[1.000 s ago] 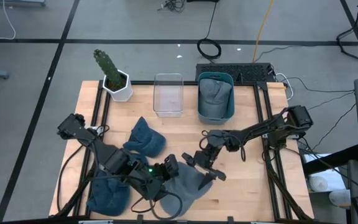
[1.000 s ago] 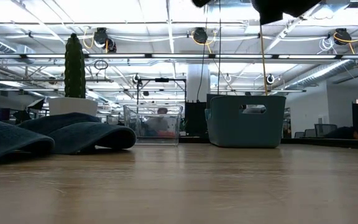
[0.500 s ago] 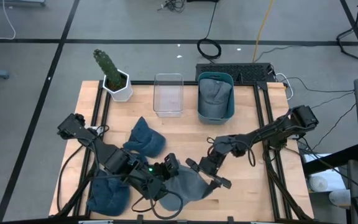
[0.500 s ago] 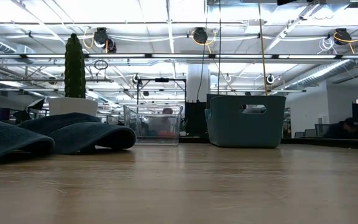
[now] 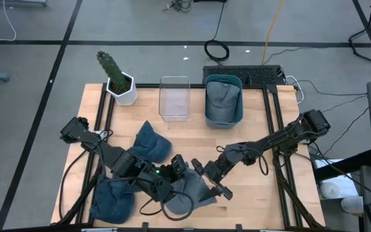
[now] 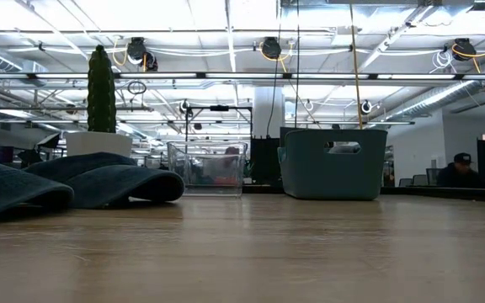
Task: Pick & Place hat
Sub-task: Put the gray cap into the blue bin
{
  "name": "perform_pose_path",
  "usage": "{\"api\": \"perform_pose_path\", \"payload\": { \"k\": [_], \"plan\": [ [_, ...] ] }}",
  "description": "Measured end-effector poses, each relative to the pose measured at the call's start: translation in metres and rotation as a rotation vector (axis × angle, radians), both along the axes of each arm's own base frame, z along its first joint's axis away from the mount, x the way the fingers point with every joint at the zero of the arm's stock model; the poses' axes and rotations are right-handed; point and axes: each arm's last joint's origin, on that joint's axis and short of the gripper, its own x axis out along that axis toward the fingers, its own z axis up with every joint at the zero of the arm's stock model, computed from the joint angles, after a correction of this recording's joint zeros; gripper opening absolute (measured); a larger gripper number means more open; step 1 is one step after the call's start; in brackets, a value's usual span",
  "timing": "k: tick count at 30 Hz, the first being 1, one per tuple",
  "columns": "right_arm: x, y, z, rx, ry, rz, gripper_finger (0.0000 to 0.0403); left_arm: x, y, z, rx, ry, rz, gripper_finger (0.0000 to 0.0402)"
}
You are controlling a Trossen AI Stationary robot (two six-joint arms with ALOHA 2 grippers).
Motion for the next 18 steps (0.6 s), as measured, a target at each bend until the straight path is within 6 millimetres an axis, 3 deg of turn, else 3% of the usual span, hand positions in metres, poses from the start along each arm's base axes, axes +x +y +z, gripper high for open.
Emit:
{"api": "perform_pose_path", "payload": {
  "k": [6, 15, 18],
  "plan": [
    [-0.0012, -0.0004, 0.0025, 0.003, -0.006, 0.002, 0.0193, -0.002, -0.0034, -0.0001, -0.012, -0.001, 0.0, 0.0013],
    [-0.0064, -0.0007, 0.0077, -0.024, -0.027, 0.069, 0.0031, -0.0027, -0.004, -0.0009, -0.044, 0.012, 0.01, 0.0017],
    [-0.008, -0.0007, 0.0076, -0.055, -0.031, 0.074, 0.0008, -0.003, -0.0043, -0.0019, -0.06, 0.015, 0.022, 0.0015]
  ]
}}
